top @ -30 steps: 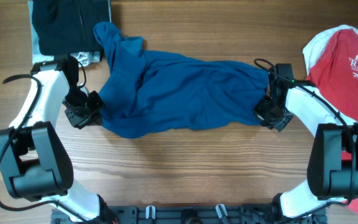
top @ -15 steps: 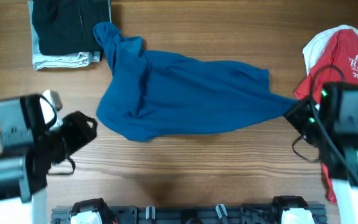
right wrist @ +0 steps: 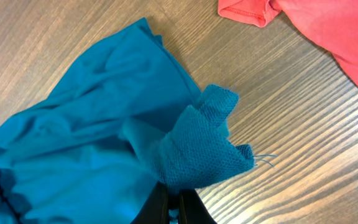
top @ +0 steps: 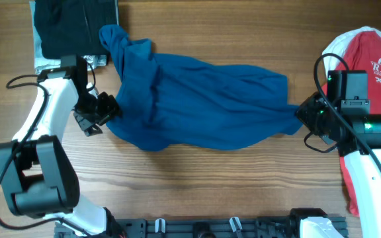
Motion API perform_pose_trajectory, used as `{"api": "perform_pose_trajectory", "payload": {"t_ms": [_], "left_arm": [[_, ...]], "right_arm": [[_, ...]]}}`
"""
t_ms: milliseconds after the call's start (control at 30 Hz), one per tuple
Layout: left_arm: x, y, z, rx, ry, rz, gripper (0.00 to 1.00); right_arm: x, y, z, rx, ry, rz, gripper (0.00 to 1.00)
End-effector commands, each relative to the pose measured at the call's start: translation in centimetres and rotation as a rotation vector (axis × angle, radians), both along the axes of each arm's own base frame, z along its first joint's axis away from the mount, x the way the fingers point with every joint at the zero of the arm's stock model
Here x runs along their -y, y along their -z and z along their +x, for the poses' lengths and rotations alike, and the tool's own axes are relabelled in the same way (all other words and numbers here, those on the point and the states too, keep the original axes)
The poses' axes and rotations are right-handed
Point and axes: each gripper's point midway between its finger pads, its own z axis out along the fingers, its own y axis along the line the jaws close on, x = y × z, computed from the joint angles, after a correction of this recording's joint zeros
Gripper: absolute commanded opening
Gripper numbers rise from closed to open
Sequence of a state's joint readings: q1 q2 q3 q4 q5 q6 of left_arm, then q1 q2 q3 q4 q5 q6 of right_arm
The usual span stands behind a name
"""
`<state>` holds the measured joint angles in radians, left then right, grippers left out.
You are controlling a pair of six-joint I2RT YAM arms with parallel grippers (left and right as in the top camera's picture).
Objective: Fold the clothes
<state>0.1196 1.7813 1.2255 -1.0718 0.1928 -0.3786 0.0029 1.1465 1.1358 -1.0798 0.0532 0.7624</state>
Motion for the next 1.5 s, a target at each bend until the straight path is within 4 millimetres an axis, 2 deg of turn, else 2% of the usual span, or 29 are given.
{"api": "perform_pose_trajectory", "payload": {"t_ms": [0,67,333,433,533,600,633,733,800,867,900,933,1000,1067,1133,1200,1267,1367,1433,1467], "left_arm": [[-0.7,2.1,0.9,-0.002,0.054,0.066,0.68],[-0.9,2.7,1.0,-0.008,0.056,0.073,0.62],[-1.1,6.0,-0.9,-0.047,0.06,0.097,0.59],[-1.0,6.2,-0.7,-0.037,0.06,0.091,0.56],[-1.0,6.2,-0.3,-0.019,0.058,0.089,0.3],[-0.7,6.2,-0.1,-0.011,0.058,0.078,0.08],[-0.6,6.2,0.0,-0.008,0.061,0.076,0.04],[0.2,6.0,-0.2,-0.014,0.081,0.067,0.04],[0.5,4.4,-0.6,-0.001,0.085,0.069,0.04],[0.6,0.3,-0.7,0.084,0.048,0.078,0.04],[0.7,-2.1,-0.8,0.144,0.027,0.077,0.04],[0.9,-5.4,-1.2,0.233,0.024,0.074,0.04],[0.9,-10.4,-1.9,0.382,0.019,0.086,0.04],[1.0,-18.0,-3.8,0.624,-0.002,0.101,0.04],[1.2,-24.0,-5.9,0.819,-0.013,0.111,0.04],[1.4,-30.2,-9.2,1.0,-0.05,0.107,0.04],[1.5,-34.0,-11.6,1.092,-0.052,0.111,0.04],[1.7,-39.4,-14.4,1.224,-0.065,0.109,0.04],[1.9,-44.2,-16.9,1.367,-0.073,0.106,0.04],[1.9,-45.7,-17.8,1.412,-0.075,0.107,0.04]], "right_arm": [[0.2,-0.7,0.5,0.029,-0.007,-0.016,0.04],[0.2,-0.7,0.6,0.033,-0.016,-0.022,0.04],[0.2,-0.8,0.8,0.044,-0.019,-0.023,0.04],[0.2,-0.8,0.8,0.044,-0.019,-0.023,0.04],[0.2,-0.8,0.8,0.044,-0.019,-0.023,0.04],[0.2,-0.8,0.8,0.043,-0.019,-0.023,0.04],[0.2,-0.8,0.8,0.042,-0.019,-0.023,0.04],[0.3,-0.9,0.8,0.045,-0.018,-0.025,0.04],[0.7,-1.3,0.8,0.063,-0.006,-0.044,0.04],[0.7,-2.6,0.7,0.12,-0.004,-0.047,0.04],[0.7,-3.7,0.5,0.165,-0.003,-0.047,0.04],[0.7,-4.6,0.2,0.198,-0.003,-0.048,0.04],[0.7,-6.3,-0.2,0.253,-0.01,-0.054,0.04],[0.7,-9.1,-1.3,0.328,-0.008,-0.053,0.05],[0.5,-11.7,-2.3,0.384,-0.013,-0.046,0.04],[0.1,-15.2,-3.7,0.442,-0.042,-0.039,0.04],[0.0,-17.7,-4.7,0.484,-0.054,-0.048,0.04],[0.0,-23.3,-7.2,0.612,-0.062,-0.062,0.04],[0.1,-27.7,-9.4,0.732,-0.071,-0.081,0.04],[0.1,-29.3,-10.4,0.782,-0.069,-0.083,0.04]]}}
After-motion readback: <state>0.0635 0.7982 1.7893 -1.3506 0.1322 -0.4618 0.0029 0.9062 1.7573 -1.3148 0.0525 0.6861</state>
